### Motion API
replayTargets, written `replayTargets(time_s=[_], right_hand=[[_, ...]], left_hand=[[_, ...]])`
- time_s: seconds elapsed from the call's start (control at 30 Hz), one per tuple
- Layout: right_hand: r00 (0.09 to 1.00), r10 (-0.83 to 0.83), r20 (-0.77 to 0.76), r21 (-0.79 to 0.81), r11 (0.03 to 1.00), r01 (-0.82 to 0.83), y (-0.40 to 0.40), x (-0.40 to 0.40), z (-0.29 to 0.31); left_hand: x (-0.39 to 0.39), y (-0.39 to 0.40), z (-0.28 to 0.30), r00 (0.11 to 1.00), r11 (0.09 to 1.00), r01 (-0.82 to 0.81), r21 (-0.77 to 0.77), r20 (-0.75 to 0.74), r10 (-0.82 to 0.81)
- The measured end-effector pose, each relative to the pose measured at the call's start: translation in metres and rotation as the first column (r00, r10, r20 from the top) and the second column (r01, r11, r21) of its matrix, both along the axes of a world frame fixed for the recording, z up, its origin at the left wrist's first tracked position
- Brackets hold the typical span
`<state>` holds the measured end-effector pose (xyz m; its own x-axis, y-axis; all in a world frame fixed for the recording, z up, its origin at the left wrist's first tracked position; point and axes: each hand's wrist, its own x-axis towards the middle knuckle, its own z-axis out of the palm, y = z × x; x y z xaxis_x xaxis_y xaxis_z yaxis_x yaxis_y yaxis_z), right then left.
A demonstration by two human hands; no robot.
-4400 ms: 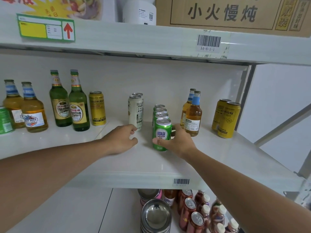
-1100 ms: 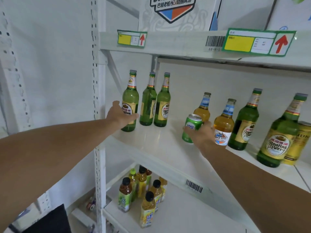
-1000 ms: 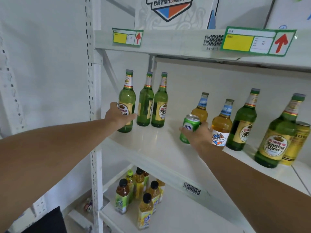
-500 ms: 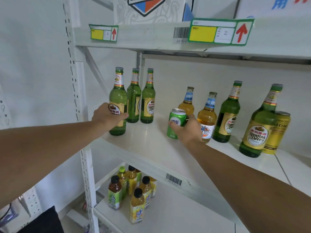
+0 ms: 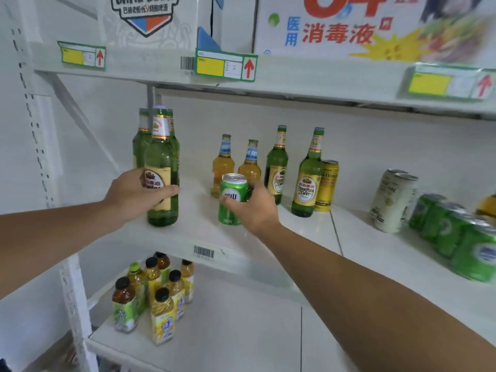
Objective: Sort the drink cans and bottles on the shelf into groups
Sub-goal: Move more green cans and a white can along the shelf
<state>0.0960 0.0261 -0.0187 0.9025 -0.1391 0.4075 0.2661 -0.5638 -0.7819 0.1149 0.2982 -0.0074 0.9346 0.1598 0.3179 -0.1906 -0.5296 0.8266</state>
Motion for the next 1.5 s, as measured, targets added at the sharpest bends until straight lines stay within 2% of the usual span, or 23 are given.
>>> replayTargets(time_s=[0.3, 0.67, 0.87, 1.07, 1.5], right_hand=[[0.970, -0.242, -0.017, 0.055, 0.969, 0.242, -0.085, -0.119, 0.004], [0.904, -0.427, 0.011, 0.038, 0.904, 0.426, -0.222, -0.222, 0.012], [0.877, -0.481, 0.017, 0.048, 0.876, 0.479, -0.298, -0.248, 0.008], [0.843, -0.537, 0.012, 0.026, 0.843, 0.537, -0.362, -0.258, -0.002], [0.827, -0.562, -0.017, 0.042, 0.826, 0.562, -0.405, -0.247, -0.022]], left_hand=[[-0.058, -0.076, 0.013, 0.962, 0.961, 0.274, -0.048, -0.005, -0.275], [-0.113, -0.225, 0.026, 0.911, 0.909, 0.413, -0.052, 0.011, -0.413], [-0.133, -0.309, 0.025, 0.881, 0.879, 0.471, -0.075, -0.012, -0.473], [-0.142, -0.366, 0.017, 0.887, 0.883, 0.459, -0.095, -0.012, -0.462], [-0.129, -0.391, 0.013, 0.884, 0.878, 0.462, -0.124, -0.022, -0.468]])
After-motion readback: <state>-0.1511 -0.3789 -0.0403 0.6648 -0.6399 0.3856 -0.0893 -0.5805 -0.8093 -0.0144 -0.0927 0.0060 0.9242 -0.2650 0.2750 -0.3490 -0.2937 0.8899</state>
